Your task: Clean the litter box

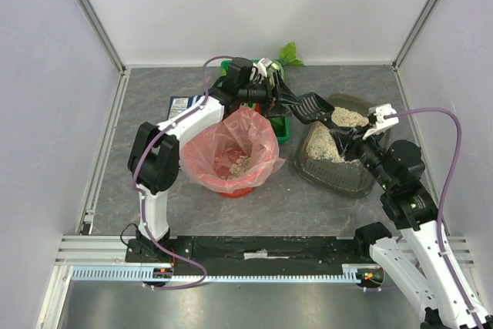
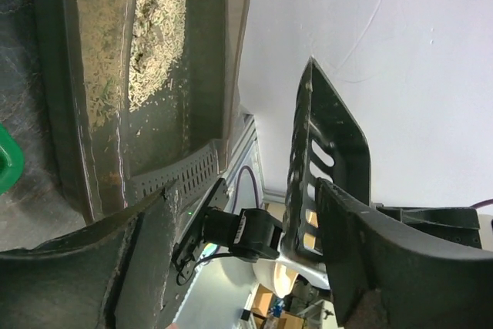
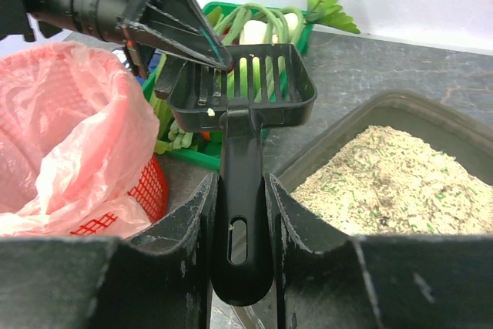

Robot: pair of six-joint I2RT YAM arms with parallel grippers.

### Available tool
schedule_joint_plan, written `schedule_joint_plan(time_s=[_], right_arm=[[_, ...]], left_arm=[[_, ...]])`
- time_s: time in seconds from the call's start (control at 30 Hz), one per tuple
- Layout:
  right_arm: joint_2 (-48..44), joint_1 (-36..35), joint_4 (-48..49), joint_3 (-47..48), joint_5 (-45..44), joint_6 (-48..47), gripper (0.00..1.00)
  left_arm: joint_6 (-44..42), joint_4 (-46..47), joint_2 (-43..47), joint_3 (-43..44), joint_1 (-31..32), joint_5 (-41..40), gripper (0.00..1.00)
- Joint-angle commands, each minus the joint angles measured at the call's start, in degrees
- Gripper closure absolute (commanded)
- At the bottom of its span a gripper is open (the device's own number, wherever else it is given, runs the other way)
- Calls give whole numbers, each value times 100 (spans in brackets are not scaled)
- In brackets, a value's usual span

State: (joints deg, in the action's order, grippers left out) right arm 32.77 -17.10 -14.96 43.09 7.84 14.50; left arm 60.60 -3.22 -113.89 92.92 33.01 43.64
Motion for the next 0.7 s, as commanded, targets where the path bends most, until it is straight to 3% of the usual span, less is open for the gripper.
schedule_joint_plan(time_s=[0.0,0.33,0.57,0.67], right_arm=[[-61,-21,-182,208,-502,70,100],[106,-21,-824,481,-1513,351,100],[361,-21,-1131,867,-1627,509,100],[440,-21,-1333,1069,-1829,624,100]], left_arm=[[-724,-143,147,340,38,-153,22],[-2507,-1514,551,1456,258,-1453,20],[-3641,-1603,1665,1071,346,-2482,18],[-4266,-1541,2281,474,355,-2921,15]])
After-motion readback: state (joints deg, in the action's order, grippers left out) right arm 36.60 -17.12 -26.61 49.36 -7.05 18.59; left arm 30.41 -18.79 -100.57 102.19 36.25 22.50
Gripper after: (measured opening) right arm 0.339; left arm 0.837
